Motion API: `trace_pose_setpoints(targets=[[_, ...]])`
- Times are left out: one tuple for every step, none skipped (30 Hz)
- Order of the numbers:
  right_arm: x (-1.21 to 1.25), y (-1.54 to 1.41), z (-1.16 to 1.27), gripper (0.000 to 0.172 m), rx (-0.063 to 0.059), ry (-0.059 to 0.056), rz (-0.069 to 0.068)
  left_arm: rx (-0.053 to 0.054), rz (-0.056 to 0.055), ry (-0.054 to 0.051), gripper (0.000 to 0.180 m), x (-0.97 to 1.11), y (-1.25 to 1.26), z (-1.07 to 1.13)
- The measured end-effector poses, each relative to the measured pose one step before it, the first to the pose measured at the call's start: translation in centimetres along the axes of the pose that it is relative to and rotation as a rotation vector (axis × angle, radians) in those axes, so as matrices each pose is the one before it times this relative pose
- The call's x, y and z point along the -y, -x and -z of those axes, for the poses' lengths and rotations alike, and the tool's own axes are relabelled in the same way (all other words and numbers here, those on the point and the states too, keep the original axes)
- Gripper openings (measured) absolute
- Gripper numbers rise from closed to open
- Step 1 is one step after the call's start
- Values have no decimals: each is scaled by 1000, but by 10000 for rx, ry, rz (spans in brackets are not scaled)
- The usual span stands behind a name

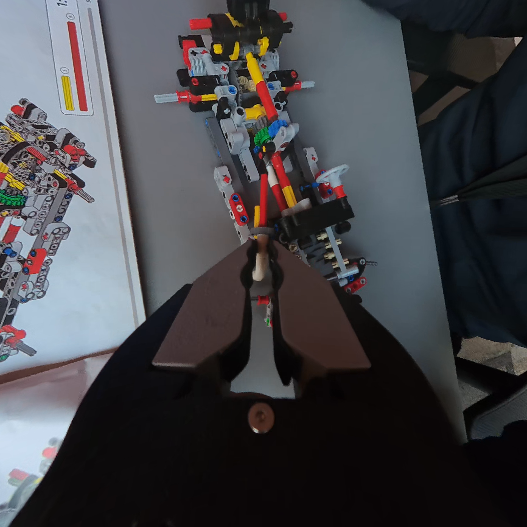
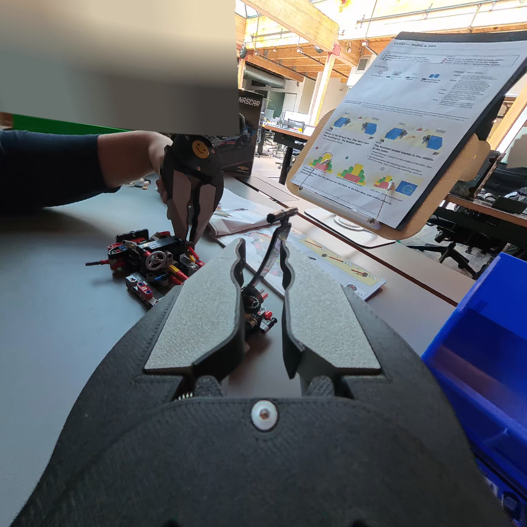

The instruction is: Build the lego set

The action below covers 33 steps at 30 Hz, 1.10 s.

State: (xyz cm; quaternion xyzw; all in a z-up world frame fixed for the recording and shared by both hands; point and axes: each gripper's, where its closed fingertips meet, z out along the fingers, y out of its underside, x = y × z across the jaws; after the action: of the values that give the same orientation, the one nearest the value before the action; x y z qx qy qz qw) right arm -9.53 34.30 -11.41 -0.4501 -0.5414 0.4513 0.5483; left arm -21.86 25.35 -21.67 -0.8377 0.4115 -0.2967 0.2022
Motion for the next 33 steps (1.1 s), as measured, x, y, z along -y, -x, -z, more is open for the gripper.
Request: trace_pose_setpoints(targets=[[52, 70, 29, 20, -16, -3, 72, -18, 57, -38, 5, -144, -260, -53], [22, 38, 20, 20, -1, 0, 25, -46, 81, -44, 5, -177, -299, -58], [5, 4, 11, 20, 7, 2, -10, -94, 79, -53, 5, -189, -395, -74], [26, 8, 9, 21, 15, -15, -27, 54, 71, -72, 5, -149, -193, -80], [79, 4, 23, 20, 10, -38, -23, 20, 92, -29, 5, -198, -229, -86], [79, 22, 42, 20, 9, -40, -5, 9, 64, -34, 5, -162, -263, -120], [61, 23, 28, 20, 0, -16, 15, -10, 45, -46, 5, -96, -303, -127], [29, 12, 15, 20, -10, -7, 30, -43, 44, -15, 5, -113, -335, -136], [27, 16, 6, 20, -9, -5, 27, -30, 15, -9, 5, -83, -302, -127], [-3, 18, -6, 20, -3, 6, 12, -17, 7, -31, 5, -27, -279, -109], [-45, -6, -24, 20, 2, 22, -11, 5, 19, -78, 5, 48, -221, -103], [-34, 5, -20, 21, 7, 14, -19, -11, 36, -119, 5, 104, -210, -92], [-13, -3, -10, 21, 6, -1, -9, 15, 39, -122, 5, 77, -146, -65], [6, -10, 7, 20, -8, -4, 0, 60, 52, -121, 5, 39, -46, -36], [-6, -34, 11, 20, -14, 2, -8, 114, 85, -91, 5, -8, 101, 43], [-4, -27, 9, 20, -7, -1, -17, 222, 117, -93, 5, -1, 323, 135], [6, -28, 14, 20, -7, -8, -16, 232, 137, -127, 5, 83, 433, 266], [-3, -13, 6, 20, -9, -6, -11, 190, 143, -211, 5, 251, 428, 379], [7, 0, -3, 20, -3, -5, -6, 202, 155, -308, 5, 469, 500, 480], [19, 39, -6, 20, 3, -8, 7, 171, 174, -346, 5, 614, 483, 531], [24, 42, -10, 20, -2, 0, 31, 37, 137, -318, 5, 613, 285, 508], [24, 46, -7, 19, -10, 4, 53, -6, 103, -306, 5, 646, 203, 430], [46, 84, 15, 18, 4, -9, 52, 43, 143, -271, 4, 658, 305, 324], [58, 111, 18, 17, 13, -3, 26, 73, 184, -227, 4, 633, 378, 211], [163, 137, 92, 12, 2, -40, 39, 32, 181, -224, 4, 639, 329, 79], [338, 124, 148, 8, -39, -147, 98, -57, 145, -202, 4, 597, 182, -20], [347, 97, 131, 5, -85, -158, 91, -152, 101, -100, 4, 426, -7, -110], [269, 128, 76, 4, -59, -88, 31, -187, 19, 40, 4, 181, -118, -202], [211, 299, 12, 4, 28, -54, -7, -171, -49, 122, 4, 26, -140, -240], [146, 449, -50, 3, 90, -13, -48, -92, -61, 166, 4, -35, -37, -255], [117, 577, -127, 2, 130, 23, -28, -51, -80, 151, 4, -8, -9, -264], [104, 591, -192, 1, 97, 86, 19, -142, -122, 141, 4, 19, -200, -265], [130, 569, -261, 0, 56, 129, 122, -145, -149, 119, 4, 90, -287, -248]])
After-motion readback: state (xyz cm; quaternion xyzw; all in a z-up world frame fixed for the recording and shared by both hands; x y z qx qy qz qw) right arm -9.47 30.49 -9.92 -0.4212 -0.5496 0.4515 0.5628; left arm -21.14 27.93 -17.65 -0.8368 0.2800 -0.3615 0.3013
